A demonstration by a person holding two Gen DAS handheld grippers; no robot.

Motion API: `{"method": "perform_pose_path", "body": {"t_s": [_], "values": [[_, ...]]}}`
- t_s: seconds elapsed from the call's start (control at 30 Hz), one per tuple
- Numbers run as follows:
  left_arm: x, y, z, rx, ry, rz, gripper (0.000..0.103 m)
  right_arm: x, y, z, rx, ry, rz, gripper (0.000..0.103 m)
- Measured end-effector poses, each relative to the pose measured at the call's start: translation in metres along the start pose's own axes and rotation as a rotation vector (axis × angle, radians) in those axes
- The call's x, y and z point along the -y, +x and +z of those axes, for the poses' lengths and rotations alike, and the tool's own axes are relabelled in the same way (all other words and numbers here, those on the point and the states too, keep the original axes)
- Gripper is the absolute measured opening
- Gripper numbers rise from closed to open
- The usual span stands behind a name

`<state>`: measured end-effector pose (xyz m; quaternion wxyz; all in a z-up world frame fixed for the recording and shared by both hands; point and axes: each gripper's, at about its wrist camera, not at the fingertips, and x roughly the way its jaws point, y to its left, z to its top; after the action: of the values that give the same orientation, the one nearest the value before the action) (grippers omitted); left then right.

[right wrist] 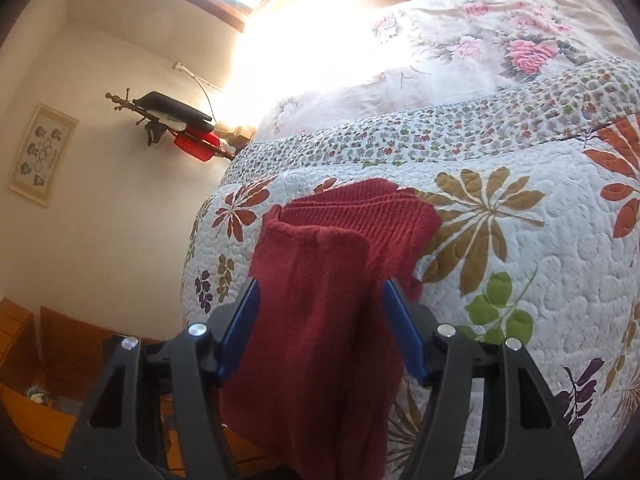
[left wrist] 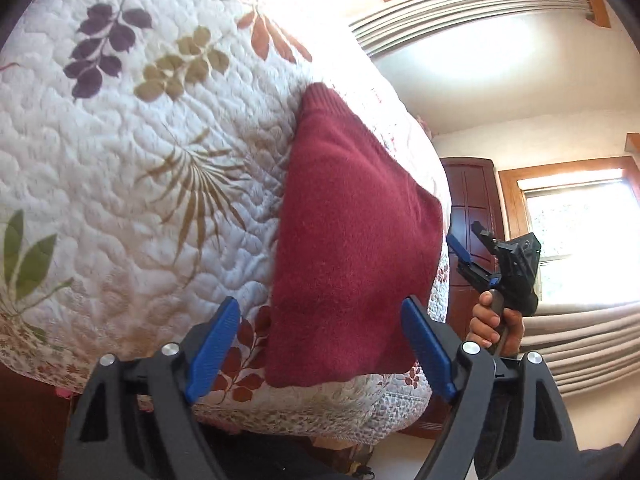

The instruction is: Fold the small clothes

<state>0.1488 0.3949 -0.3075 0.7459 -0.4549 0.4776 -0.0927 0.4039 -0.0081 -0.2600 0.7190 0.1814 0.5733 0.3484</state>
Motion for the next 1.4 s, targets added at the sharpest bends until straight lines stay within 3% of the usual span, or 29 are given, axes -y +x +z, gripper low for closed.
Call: {"method": "perform_pose_path", "body": {"t_s": [0.03, 0.07, 0.13, 0.27, 0.4, 0.5, 0.53, 0.57, 0.63, 0.7, 0.8, 0.9, 1.0, 1.07, 1.1, 1.13, 1.23, 1.3, 1.33, 1.37, 1.4], "values": [[0.002, -0.003, 0.001, 0.0, 0.02, -0.006, 0.083, -0.001, 0.012, 0.004, -0.02, -0.001, -0.031, 0.042], [0.007, -0.003, 0.001, -0.005, 0.036, 0.002, 0.083, -0.003, 0.021, 0.005, -0.038, -0.002, -0.048, 0.007], [0.025, 0.008, 0.004, -0.01, 0.051, 0.002, 0.083, -0.007, 0.021, 0.006, -0.014, 0.004, -0.074, 0.008], [0.058, 0.017, -0.001, -0.008, 0.105, -0.075, 0.083, -0.003, 0.0, 0.011, 0.101, 0.034, -0.095, 0.007], [0.066, 0.034, -0.005, -0.057, 0.118, -0.075, 0.082, 0.031, 0.04, 0.008, 0.027, 0.072, -0.224, 0.009], [0.081, 0.034, 0.0, -0.058, 0.185, -0.116, 0.083, 0.023, 0.035, 0.001, 0.044, 0.045, -0.18, 0.02], [0.086, 0.034, 0.005, -0.056, 0.206, -0.137, 0.083, 0.018, 0.024, -0.001, 0.062, 0.051, -0.145, 0.035], [0.089, 0.036, 0.012, -0.058, 0.217, -0.162, 0.083, 0.01, 0.011, -0.004, 0.088, 0.043, -0.139, 0.04], [0.09, 0.046, 0.027, -0.079, 0.218, -0.206, 0.083, -0.012, -0.01, -0.016, 0.112, -0.016, -0.133, 0.04], [0.091, 0.062, 0.042, -0.129, 0.22, -0.238, 0.083, -0.031, -0.012, -0.034, 0.064, -0.063, -0.053, 0.04], [0.092, 0.095, 0.06, -0.213, 0.268, -0.212, 0.083, -0.047, 0.013, -0.066, -0.069, -0.158, -0.052, 0.035], [0.085, 0.129, 0.073, -0.323, 0.302, -0.156, 0.083, -0.024, 0.038, -0.083, -0.182, -0.161, -0.159, 0.0], [0.084, 0.143, 0.076, -0.39, 0.333, -0.133, 0.079, -0.007, 0.029, -0.083, -0.179, -0.091, -0.164, 0.0], [0.094, 0.131, 0.075, -0.39, 0.344, -0.133, 0.079, -0.014, 0.006, -0.084, -0.139, -0.071, -0.119, 0.014], [0.098, 0.12, 0.074, -0.375, 0.345, -0.158, 0.079, -0.016, -0.006, -0.087, -0.124, -0.052, -0.102, 0.033], [0.101, 0.109, 0.07, -0.362, 0.35, -0.189, 0.079, -0.014, -0.015, -0.093, -0.108, -0.027, -0.091, 0.042], [0.103, 0.085, 0.048, -0.353, 0.365, -0.249, 0.08, -0.005, -0.024, -0.118, -0.108, 0.063, -0.031, 0.043], [0.098, 0.082, 0.03, -0.379, 0.347, -0.275, 0.08, -0.003, -0.01, -0.135, -0.162, 0.08, -0.025, 0.048], [0.095, 0.086, 0.021, -0.398, 0.346, -0.277, 0.08, -0.002, 0.0, -0.141, -0.201, 0.078, -0.032, 0.042], [0.091, 0.091, 0.015, -0.419, 0.341, -0.268, 0.08, -0.001, 0.009, -0.147, -0.237, 0.073, -0.034, 0.009], [0.085, 0.097, 0.008, -0.441, 0.336, -0.244, 0.08, 0.0, 0.014, -0.15, -0.259, 0.056, -0.064, 0.007]]}}
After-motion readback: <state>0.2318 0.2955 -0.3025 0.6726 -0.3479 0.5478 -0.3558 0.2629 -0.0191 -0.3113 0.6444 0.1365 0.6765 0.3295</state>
